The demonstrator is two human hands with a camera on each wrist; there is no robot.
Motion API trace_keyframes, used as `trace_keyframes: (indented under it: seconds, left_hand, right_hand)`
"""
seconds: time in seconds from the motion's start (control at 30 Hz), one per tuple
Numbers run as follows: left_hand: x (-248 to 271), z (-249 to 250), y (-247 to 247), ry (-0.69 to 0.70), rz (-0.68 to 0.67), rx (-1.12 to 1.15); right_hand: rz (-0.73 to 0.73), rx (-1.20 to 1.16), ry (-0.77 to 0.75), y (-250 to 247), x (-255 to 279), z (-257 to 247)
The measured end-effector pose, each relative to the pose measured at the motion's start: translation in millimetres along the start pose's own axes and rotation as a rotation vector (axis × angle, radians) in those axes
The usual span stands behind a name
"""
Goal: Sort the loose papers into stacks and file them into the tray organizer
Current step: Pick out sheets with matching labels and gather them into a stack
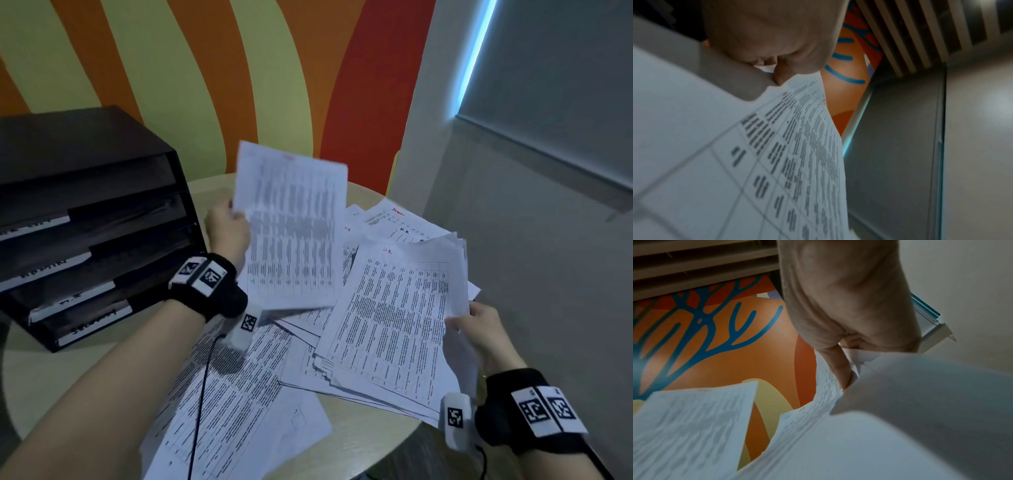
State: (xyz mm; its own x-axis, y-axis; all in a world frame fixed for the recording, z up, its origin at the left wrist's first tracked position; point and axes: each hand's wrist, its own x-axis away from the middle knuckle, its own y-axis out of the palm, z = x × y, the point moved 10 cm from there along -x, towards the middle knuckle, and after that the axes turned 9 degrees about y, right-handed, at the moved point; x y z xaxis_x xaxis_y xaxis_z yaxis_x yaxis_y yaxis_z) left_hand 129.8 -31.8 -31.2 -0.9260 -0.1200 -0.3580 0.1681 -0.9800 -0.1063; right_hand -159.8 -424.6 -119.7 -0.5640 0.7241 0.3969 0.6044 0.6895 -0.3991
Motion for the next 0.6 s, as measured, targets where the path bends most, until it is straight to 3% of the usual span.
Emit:
trace_keyframes:
  seconds: [0.1,0.2,0.47,0.6]
  left_hand:
    - [-20.3,21.1,-22.8,0.037,0.084,0.147]
    - [-18.6,27.1,-21.3,0.035,0.064,0.153]
    - [45.5,-8.6,68.7,-0.159,-0.38,0.037]
    - [66.5,-31.1,101.2,-0.164,-0.588,-0.183]
  right_hand:
    - [-0.003,-0.02,-0.001,2.1,1.3,0.0]
    - [-0.017,-0.041,-0.024,4.9,5.7,-6.3]
    - [-0.157,-0.21,-0.095,18.0,24.6,-32.2]
    - [-0.254,-0.293,-0.128,30.4,36.5,-44.8]
